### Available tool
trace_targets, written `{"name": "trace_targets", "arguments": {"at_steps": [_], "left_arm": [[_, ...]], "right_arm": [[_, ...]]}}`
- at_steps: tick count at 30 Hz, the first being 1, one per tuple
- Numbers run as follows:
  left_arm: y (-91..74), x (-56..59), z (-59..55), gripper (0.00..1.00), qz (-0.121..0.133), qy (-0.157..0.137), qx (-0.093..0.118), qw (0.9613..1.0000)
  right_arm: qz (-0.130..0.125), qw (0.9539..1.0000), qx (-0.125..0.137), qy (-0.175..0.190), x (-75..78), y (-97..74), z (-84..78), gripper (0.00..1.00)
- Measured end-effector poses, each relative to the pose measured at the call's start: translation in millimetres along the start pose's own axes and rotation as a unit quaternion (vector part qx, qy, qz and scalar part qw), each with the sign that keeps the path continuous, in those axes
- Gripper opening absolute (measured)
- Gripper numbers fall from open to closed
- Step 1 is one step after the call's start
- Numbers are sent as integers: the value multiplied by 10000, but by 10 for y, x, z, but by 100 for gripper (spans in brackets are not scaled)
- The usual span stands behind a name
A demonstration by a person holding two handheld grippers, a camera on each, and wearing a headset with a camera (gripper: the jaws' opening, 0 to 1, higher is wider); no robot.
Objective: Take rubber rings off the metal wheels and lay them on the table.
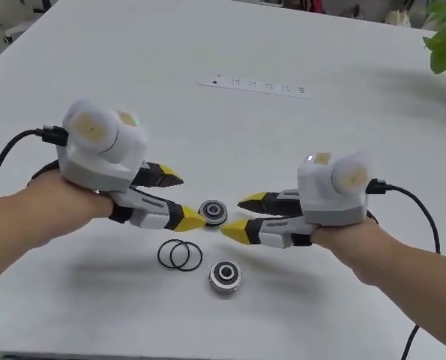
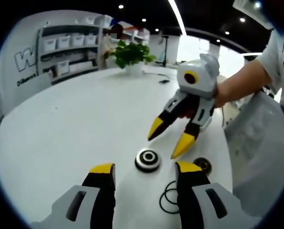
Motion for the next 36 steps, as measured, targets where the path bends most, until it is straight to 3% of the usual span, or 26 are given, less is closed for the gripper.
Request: {"name": "trace_targets", "arguments": {"at_steps": [19,36], "left_arm": [[153,47,16,46,-30,137,-159,9998],[236,56,79,34,-36,188,-108,9998]], "right_arm": [[-12,10000,-12,10,-8,-18,-25,34],[-34,10000,25,72,13,-17,-42,34]]}}
Point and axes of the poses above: the centre of the closed fingertips' face, and the gripper's own axes: y roughly forward along the fingers, x roughly to its right, z roughly out of its top, the point moved 5 cm from there along -y, roughly backward along the fingers, and after that the axes turned 13 degrees about -x, right-handed, at the moved point
